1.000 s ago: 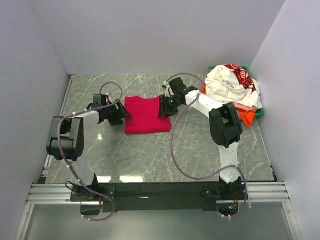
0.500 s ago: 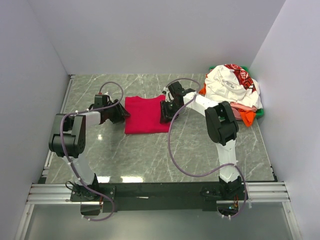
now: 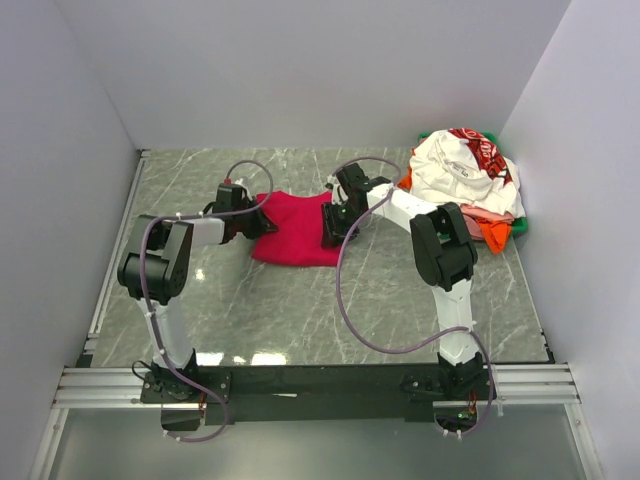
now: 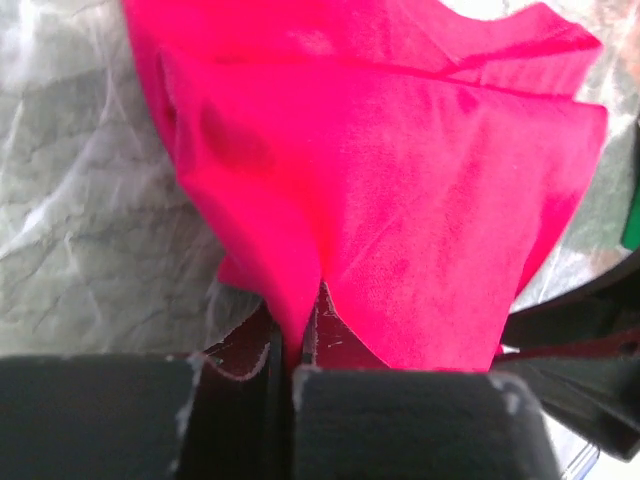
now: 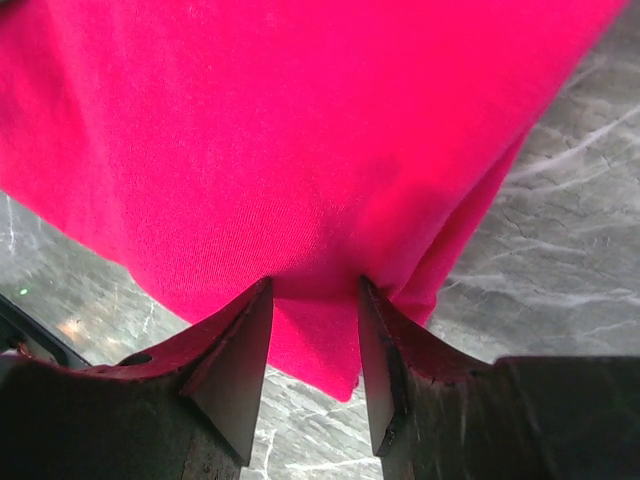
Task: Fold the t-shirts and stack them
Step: Neatly place the folded tshirt to the corner
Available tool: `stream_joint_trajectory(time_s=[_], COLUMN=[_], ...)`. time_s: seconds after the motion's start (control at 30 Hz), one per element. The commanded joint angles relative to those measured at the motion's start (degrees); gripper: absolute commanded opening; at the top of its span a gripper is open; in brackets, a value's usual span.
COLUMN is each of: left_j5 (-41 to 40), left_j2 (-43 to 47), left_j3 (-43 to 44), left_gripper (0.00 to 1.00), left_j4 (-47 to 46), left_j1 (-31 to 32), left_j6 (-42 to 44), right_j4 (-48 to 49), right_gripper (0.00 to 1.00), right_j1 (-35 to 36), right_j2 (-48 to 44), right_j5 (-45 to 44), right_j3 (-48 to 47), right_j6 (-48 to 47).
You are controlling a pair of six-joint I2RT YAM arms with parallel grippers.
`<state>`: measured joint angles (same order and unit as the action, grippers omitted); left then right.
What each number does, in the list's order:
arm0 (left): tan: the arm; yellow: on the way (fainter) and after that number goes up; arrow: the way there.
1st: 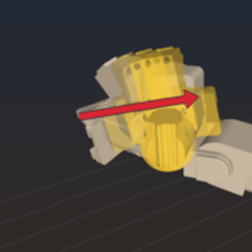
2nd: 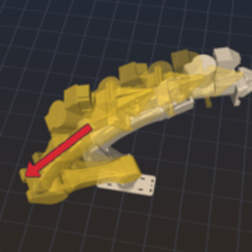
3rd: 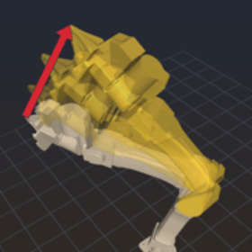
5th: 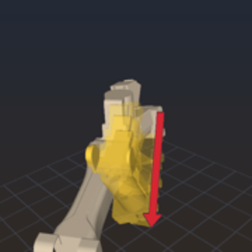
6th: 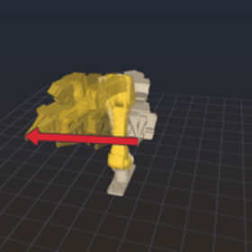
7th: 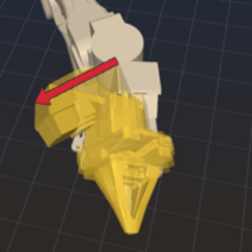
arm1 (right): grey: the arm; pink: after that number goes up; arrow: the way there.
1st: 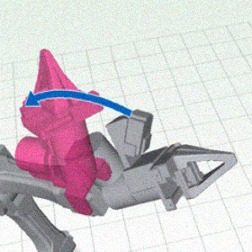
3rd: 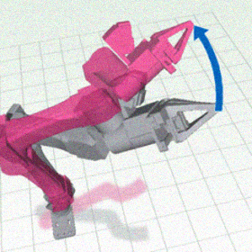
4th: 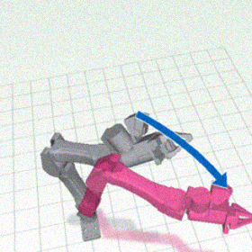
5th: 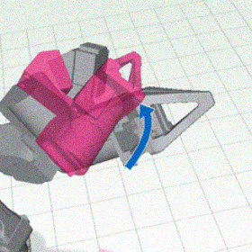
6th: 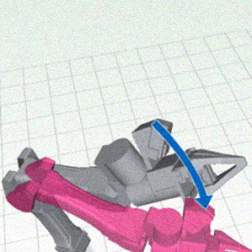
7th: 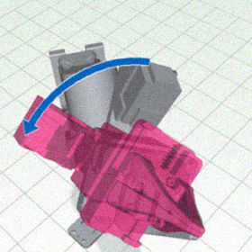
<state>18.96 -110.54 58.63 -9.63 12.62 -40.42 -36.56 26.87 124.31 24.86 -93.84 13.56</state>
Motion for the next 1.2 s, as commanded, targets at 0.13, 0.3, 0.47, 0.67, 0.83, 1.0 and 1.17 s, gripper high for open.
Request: stream_joint_trajectory(time_s=[0.13, 0.3, 0.47, 0.67, 0.83, 1.0, 1.17], left_j5=[-18.24, -26.68, -31.96, -36.8, -39.26, -39.35, -38.74], left_j2=[-4.68, -6.52, -8.36, -12.85, -17.68, -24.8, -30.69], left_j3=[8.23, 17.81, 27.84, 36.19, 45.59, 57.7, 66.69], left_gripper=[0.0, 0.0, 0.0, 0.0, 0.0, 0.0, 0.0], left_j4=[25.17, 34.13, 41.16, 43.38, 45.05, 46.63, 48.39], left_j1=[1.18, 0.56, -2.06, -6.99, -9.89, -13.84, -17.28], left_j6=[6.14, 10.88, 18.35, 25.39, 30.05, 33.65, 35.15], right_j4=[-5.01, -7.74, -8.35, -8.44, -9.32, -10.46, -11.52], right_gripper=[0.55, 0.61, 0.61, 0.61, 0.61, 0.61, 0.61], right_j1=[0.2, -1.03, -3.31, -5.78, -6.22, -6.57, -6.83], right_j2=[-0.64, -3.72, -7.32, -9.43, -9.7, -9.17, -7.95], right_j5=[-5.86, -10.71, -12.47, -11.94, -12.47, -12.82, -13.26], right_j3=[-3.44, -6.88, -8.72, -8.81, -9.6, -11.71, -13.99], right_j6=[-1.17, -0.29, 1.29, 2.7, 2.96, 3.31, 3.58])
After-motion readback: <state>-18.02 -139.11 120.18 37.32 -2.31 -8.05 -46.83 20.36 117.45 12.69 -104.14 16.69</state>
